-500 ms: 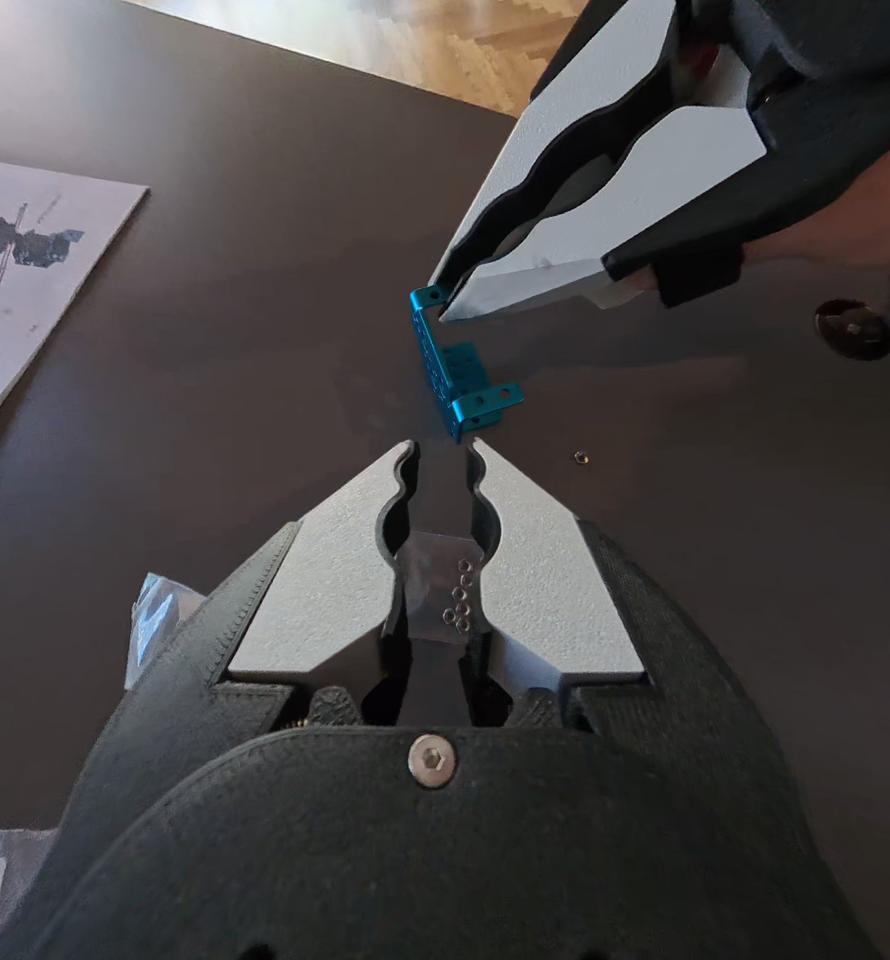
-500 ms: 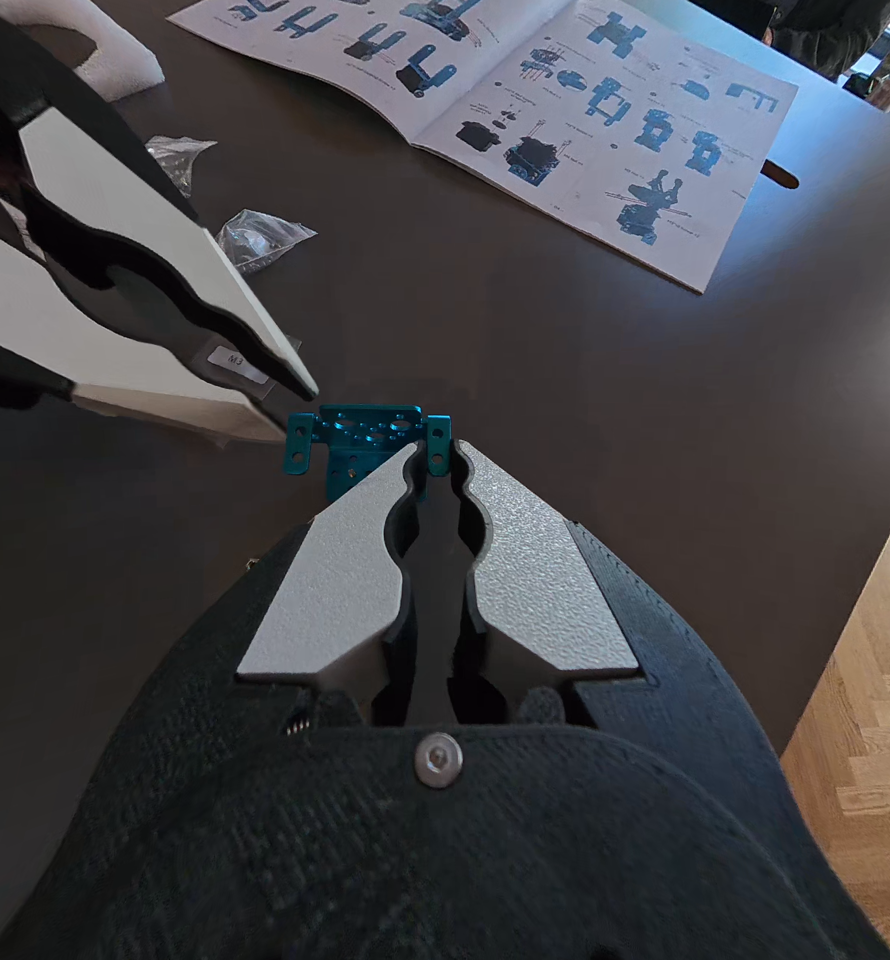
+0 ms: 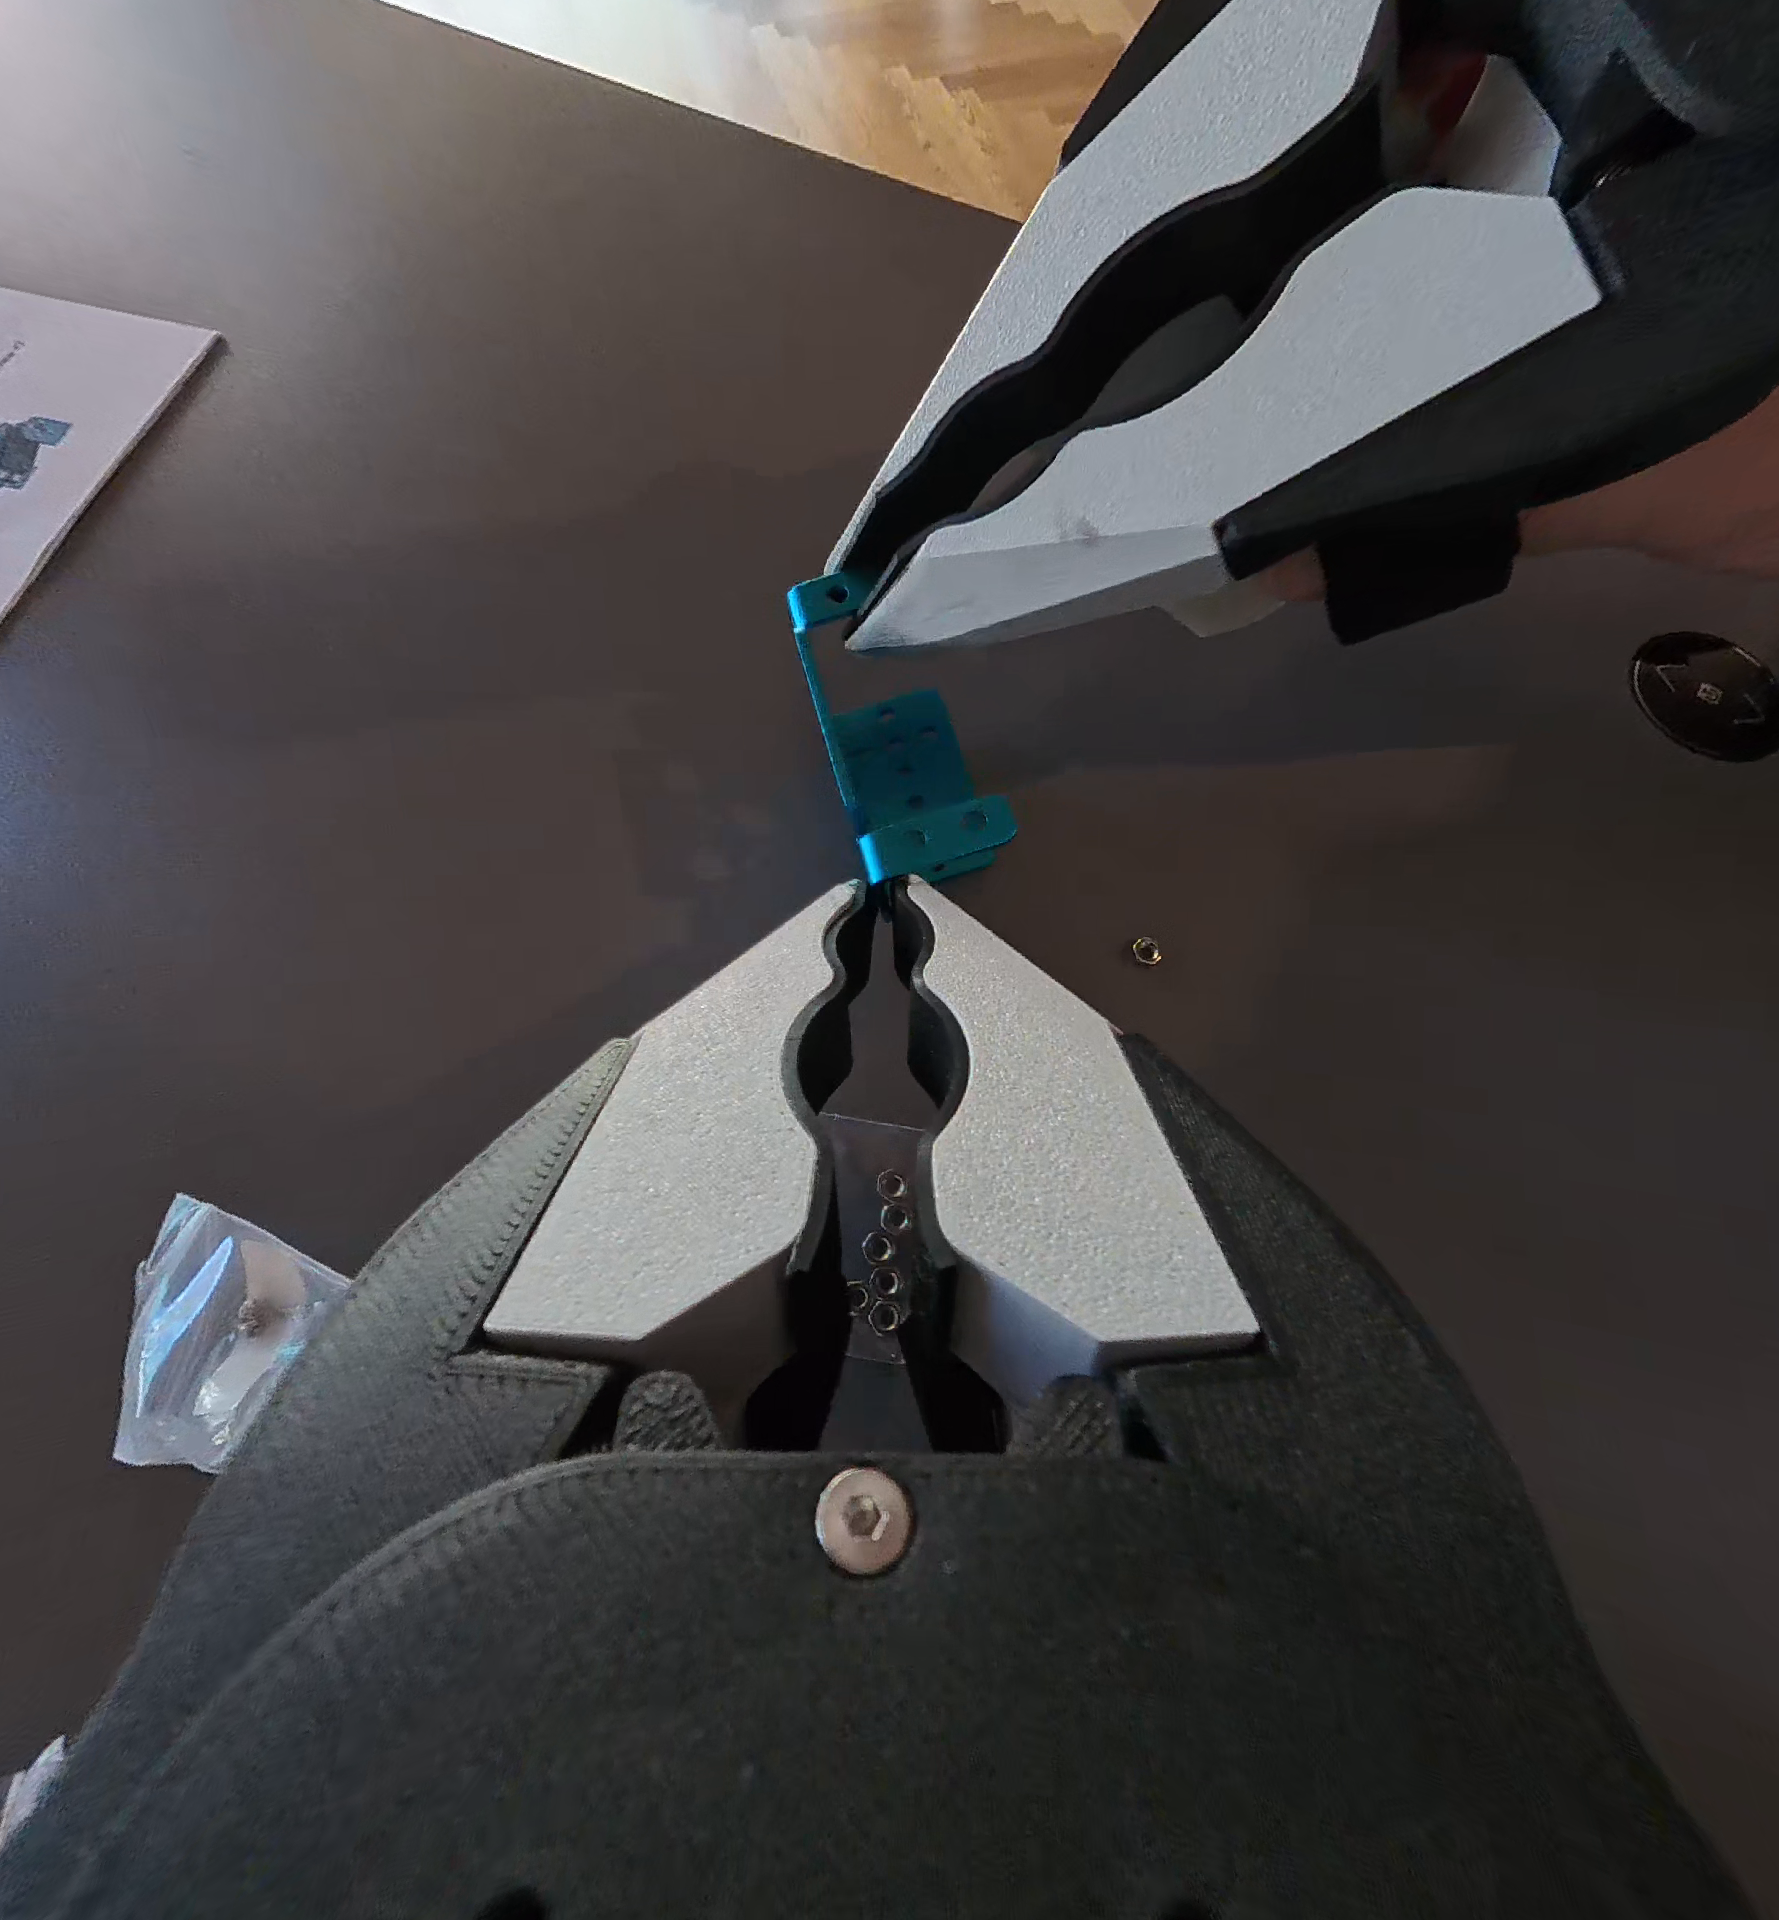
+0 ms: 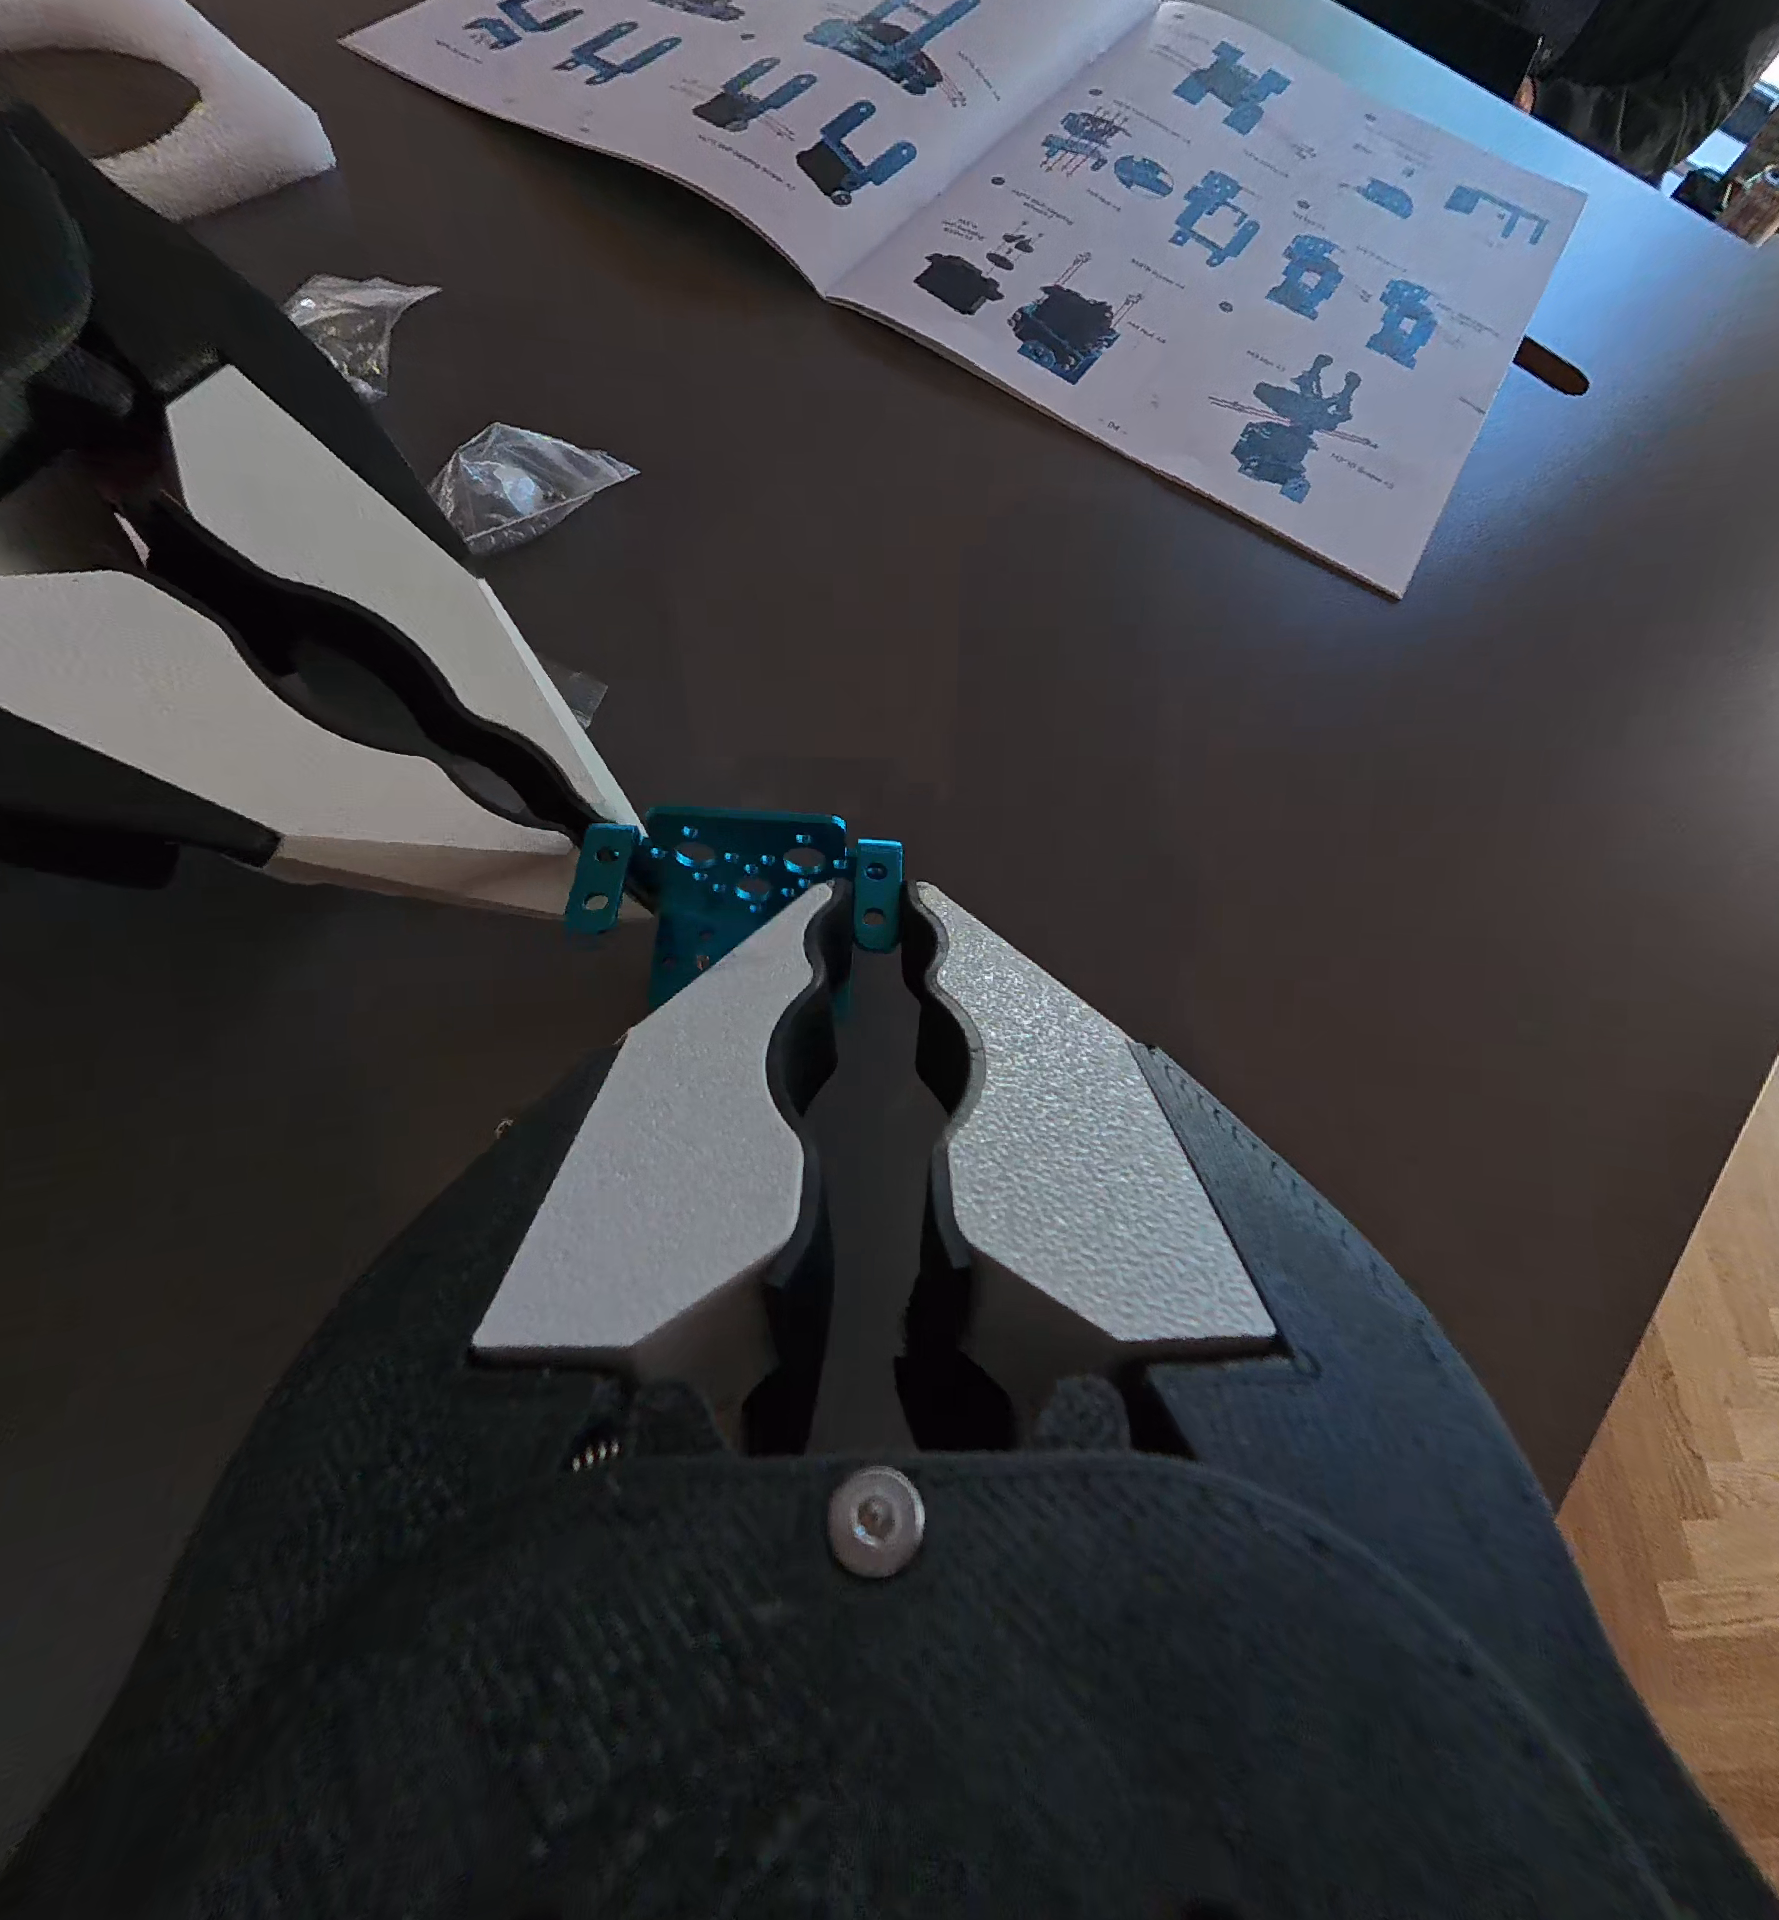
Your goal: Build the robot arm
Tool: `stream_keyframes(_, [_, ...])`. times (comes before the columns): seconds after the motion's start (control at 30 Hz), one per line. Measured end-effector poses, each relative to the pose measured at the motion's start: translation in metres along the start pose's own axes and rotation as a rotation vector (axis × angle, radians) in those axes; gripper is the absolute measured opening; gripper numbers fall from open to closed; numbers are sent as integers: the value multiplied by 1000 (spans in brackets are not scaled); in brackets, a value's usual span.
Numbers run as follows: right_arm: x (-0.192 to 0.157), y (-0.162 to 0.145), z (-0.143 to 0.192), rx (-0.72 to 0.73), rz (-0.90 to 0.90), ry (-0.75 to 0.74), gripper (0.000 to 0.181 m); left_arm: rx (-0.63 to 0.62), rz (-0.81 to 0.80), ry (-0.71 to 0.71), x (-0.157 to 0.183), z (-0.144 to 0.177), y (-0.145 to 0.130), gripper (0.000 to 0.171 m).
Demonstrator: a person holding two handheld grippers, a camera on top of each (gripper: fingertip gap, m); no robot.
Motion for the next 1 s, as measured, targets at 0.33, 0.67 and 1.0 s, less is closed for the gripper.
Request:
stream_keyframes(0.33, [-1, 1, 0, 6, 5, -3, 9, -5, -5, 6, 0, -1, -1, 2])
stream_keyframes(0.67, [-1, 1, 0, 14, 18, 5, 11, -12, -6, 29, -3, 0, -2, 2])
stream_keyframes(1.0, [-3, 11, 41, 122, 67, 15, 29, -22, -2, 30, -3, 0, -1, 1])
Point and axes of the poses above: each gripper's, where its closed fingertips meet, z back along the fingers, y out of its top, x = y × z across the jaws, the point moved 4 cm from there along z, back along the fingers, and after that the axes turned 14 degrees about -z, right-handed, at the moved point
